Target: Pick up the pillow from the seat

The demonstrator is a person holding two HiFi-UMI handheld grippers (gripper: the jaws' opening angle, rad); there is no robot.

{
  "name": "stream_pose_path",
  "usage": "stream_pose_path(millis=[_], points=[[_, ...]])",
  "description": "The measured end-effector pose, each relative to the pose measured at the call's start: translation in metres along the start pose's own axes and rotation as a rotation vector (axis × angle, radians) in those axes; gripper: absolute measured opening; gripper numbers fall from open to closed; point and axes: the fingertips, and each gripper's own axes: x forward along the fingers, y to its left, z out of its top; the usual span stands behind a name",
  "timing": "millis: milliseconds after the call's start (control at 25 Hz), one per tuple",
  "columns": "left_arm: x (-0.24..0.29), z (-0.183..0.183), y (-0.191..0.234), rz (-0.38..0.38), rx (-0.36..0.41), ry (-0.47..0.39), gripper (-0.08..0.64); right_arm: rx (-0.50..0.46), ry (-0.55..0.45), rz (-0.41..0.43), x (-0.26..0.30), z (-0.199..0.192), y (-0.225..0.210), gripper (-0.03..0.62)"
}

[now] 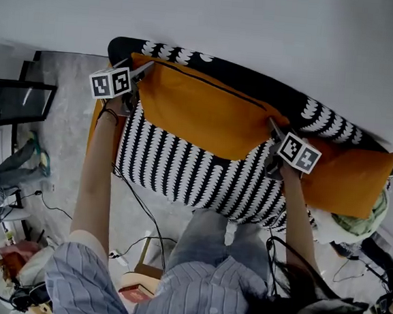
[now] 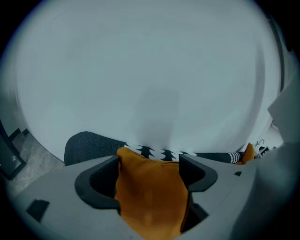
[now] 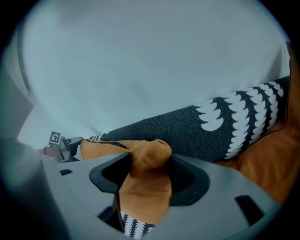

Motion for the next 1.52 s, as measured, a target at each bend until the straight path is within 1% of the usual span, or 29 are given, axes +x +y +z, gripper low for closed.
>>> stream_pose_path(millis=[120,200,320,440,560,640,760,880,1040,1160,1320,1520], points=[[0.006,0.005,0.017,0.067,-0.022,0.004,0.407,0.001,0.001,0.009,0.001,-0.001,0.000,0.261],[0.009,0.004,0.027,0.091,-0.044,0.017,0.414,-0.004,0.001,0.010,0.002,-0.002,0.000,0.258],[0.019,-0.002,0.028,0.066,-0.083,0.032,0.416,-0.003,0.002,0.011,0.004,-0.004,-0.002,0.249],[0.028,-0.004,0.021,0.034,-0.153,0.007,0.414,-0.003,0.002,0.016,0.006,-0.004,-0.002,0.238],[0.032,-0.003,0.017,0.039,-0.209,-0.018,0.411,-0.002,0.007,0.023,0.006,-0.005,0.000,0.226],[0.032,-0.003,0.014,0.046,-0.204,-0.020,0.402,0.002,0.012,0.028,0.006,-0.006,0.000,0.214],[0.028,-0.013,0.005,0.035,-0.170,0.007,0.342,0.019,0.020,0.031,0.005,-0.011,-0.001,0.191],[0.020,-0.022,-0.004,0.024,-0.143,0.029,0.305,0.039,0.026,0.032,0.001,-0.017,-0.003,0.167],[0.005,-0.030,-0.014,0.025,-0.128,0.026,0.270,0.058,0.033,0.050,-0.008,-0.026,-0.001,0.143],[-0.011,-0.039,-0.016,0.030,-0.133,0.006,0.241,0.058,0.023,0.062,-0.015,-0.034,0.003,0.138],[-0.037,-0.053,-0.021,0.026,-0.157,-0.045,0.235,0.059,0.016,0.061,-0.026,-0.048,0.006,0.133],[-0.066,-0.067,-0.030,0.004,-0.196,-0.081,0.229,0.066,0.025,0.076,-0.042,-0.061,0.008,0.127]])
